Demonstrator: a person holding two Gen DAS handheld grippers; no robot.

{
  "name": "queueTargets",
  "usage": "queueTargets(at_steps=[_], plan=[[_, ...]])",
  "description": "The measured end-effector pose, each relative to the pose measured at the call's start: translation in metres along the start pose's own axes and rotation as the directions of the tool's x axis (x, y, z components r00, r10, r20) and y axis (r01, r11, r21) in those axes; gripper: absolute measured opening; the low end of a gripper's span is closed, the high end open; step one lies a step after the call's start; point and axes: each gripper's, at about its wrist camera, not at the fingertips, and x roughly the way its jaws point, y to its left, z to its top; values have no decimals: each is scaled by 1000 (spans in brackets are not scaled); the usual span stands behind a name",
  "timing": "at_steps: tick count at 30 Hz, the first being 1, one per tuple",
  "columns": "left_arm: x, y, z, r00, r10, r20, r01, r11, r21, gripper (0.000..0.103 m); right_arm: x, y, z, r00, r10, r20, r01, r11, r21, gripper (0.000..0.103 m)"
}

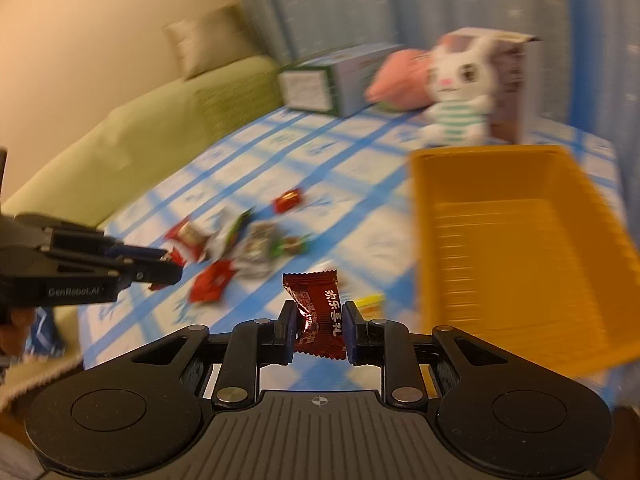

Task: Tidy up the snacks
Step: 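Carry both red candies over the orange tray with both grippers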

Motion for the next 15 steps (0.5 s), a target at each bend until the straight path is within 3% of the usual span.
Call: queueTargets(at_steps=[7, 15], plan=[[19, -48, 39, 995, -94, 27, 92, 993, 69, 16, -50, -52, 9, 989, -125, 76, 116, 986, 118, 24], [55, -112, 83, 986, -165, 27, 160, 977, 140, 16, -69, -104, 10, 968, -232, 93, 211, 958, 194, 24]])
